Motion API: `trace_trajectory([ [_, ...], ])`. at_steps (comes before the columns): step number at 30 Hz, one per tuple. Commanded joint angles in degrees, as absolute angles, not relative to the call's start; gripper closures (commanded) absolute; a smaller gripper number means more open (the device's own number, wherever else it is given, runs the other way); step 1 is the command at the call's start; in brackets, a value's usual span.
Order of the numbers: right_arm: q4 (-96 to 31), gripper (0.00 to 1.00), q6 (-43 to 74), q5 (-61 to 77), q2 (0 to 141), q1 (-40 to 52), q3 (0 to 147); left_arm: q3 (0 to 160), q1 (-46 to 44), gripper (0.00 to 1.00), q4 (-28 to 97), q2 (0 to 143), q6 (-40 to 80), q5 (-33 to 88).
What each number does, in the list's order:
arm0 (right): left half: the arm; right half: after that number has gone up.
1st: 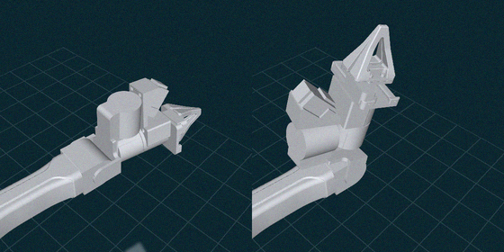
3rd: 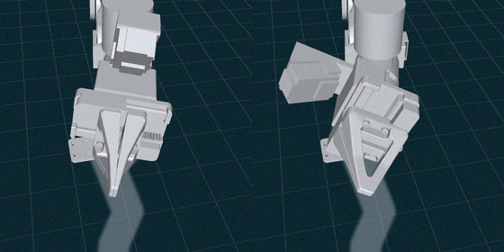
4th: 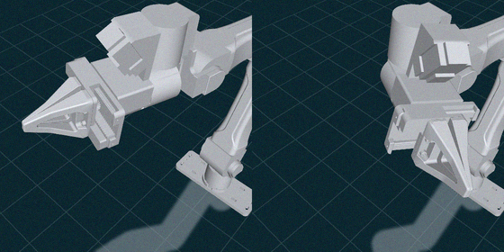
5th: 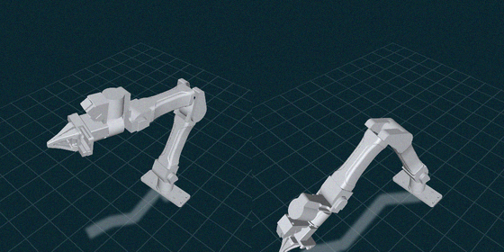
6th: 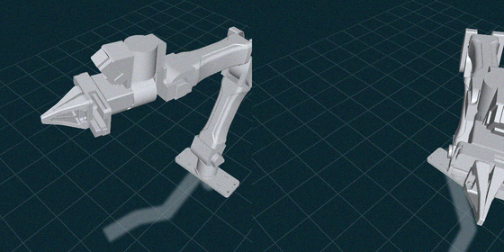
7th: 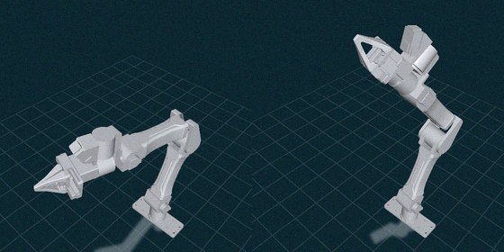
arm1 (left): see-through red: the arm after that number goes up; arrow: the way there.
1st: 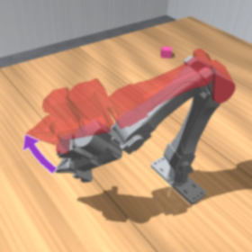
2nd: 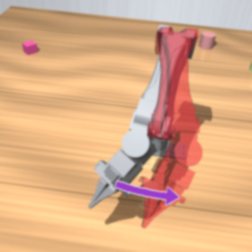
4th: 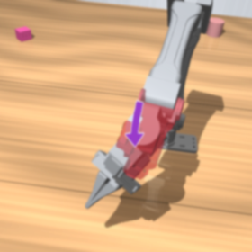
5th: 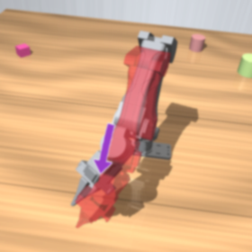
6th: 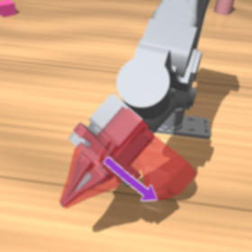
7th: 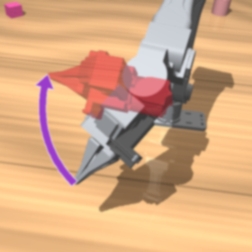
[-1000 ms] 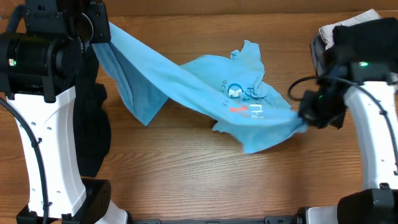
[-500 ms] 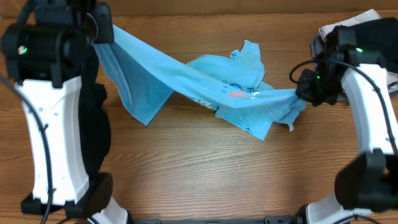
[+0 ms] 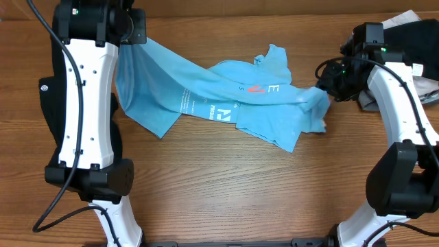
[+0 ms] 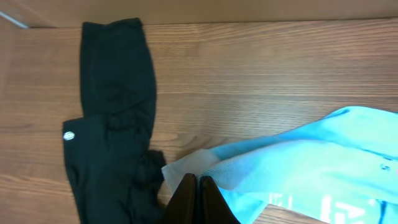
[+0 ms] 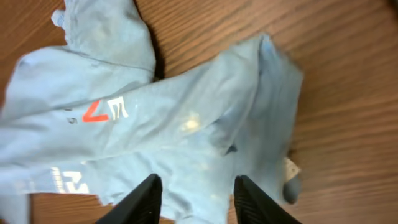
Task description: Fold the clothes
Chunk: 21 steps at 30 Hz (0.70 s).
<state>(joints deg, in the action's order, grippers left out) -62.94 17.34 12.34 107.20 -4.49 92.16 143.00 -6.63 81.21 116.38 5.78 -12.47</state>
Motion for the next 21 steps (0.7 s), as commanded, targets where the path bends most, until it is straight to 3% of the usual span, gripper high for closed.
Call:
trace_trajectory([
  [1, -62.9, 0.55, 22.7, 14.0, 102.8, -2.0, 94.1, 143.3, -6.3, 0.96, 80.9, 116.5, 5.0, -10.5],
  [10, -71.8, 0.33, 23.0, 9.3, 93.9, 5.2, 94.1, 143.3, -6.3, 0.96, 83.6, 116.5, 5.0, -10.4],
  [14, -76.4, 0.32, 23.0, 6.7, 93.5, 8.8, 93.5, 143.3, -6.3, 0.96, 83.4, 116.5, 5.2, -10.4],
  [21, -73.4, 0.28, 26.3, 6.0, 93.5, 12.6, 85.9, 143.3, -6.3, 0.96, 83.4, 116.5, 5.1, -10.4],
])
